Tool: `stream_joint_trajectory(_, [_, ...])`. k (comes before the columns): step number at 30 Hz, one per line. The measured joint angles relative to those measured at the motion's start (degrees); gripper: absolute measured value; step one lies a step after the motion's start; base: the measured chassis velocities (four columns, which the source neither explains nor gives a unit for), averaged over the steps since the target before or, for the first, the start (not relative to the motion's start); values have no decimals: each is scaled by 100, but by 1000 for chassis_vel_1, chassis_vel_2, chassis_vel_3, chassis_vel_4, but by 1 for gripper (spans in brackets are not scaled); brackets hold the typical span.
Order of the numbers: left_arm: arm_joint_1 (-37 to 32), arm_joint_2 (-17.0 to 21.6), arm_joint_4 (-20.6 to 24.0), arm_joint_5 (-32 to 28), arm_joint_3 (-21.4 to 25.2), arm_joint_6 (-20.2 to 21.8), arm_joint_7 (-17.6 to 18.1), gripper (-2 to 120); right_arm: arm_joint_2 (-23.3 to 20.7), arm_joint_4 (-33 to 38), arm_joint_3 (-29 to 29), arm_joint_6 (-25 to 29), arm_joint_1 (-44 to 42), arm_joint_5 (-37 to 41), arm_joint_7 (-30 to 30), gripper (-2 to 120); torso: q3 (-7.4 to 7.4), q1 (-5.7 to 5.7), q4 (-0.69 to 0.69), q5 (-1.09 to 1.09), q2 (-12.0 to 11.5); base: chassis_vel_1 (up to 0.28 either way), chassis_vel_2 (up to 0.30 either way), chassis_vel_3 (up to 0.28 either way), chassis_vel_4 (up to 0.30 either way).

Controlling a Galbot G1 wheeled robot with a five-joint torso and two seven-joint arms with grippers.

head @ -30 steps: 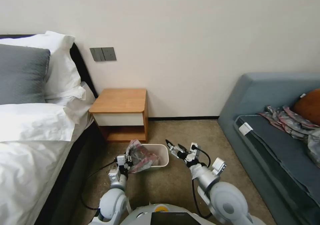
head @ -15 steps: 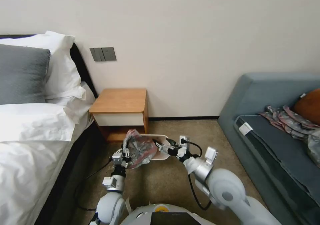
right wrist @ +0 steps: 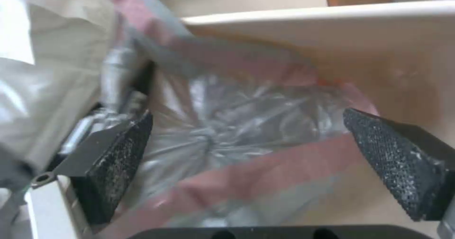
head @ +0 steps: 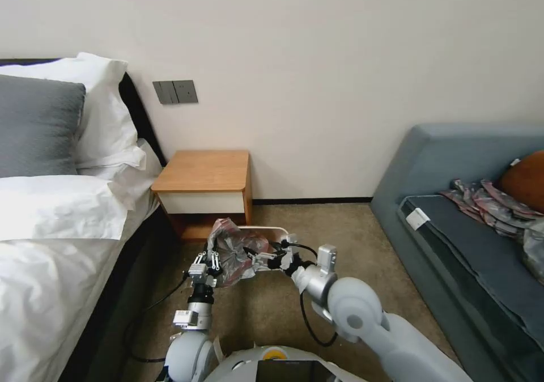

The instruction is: Pick up the garbage bag from the table and place it over the trash can.

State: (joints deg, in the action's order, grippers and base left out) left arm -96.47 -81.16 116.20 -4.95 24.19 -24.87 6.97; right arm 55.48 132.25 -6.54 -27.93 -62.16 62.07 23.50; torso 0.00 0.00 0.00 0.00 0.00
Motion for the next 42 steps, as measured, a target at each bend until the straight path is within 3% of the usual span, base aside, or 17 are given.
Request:
stream_joint_trajectory(8, [-47, -50, -20, 295, 105, -319, -15, 8, 268, -281, -320, -86, 343, -318, 246, 100, 0, 0, 0, 0, 0, 0, 0, 0, 0])
stream_joint_trajectory(33, [-58, -108, 70, 435, 83, -337, -15, 8, 948, -1179, -893, -41, 787, -1219, 613, 100, 0, 0, 0, 0, 0, 0, 0, 0, 0])
stream_joint_trajectory(42, [-66, -106, 84, 434, 94, -352, -46, 8, 979, -1328, -913, 23, 909, -1347, 604, 100, -1, 0, 0, 0, 0, 0, 0, 0, 0])
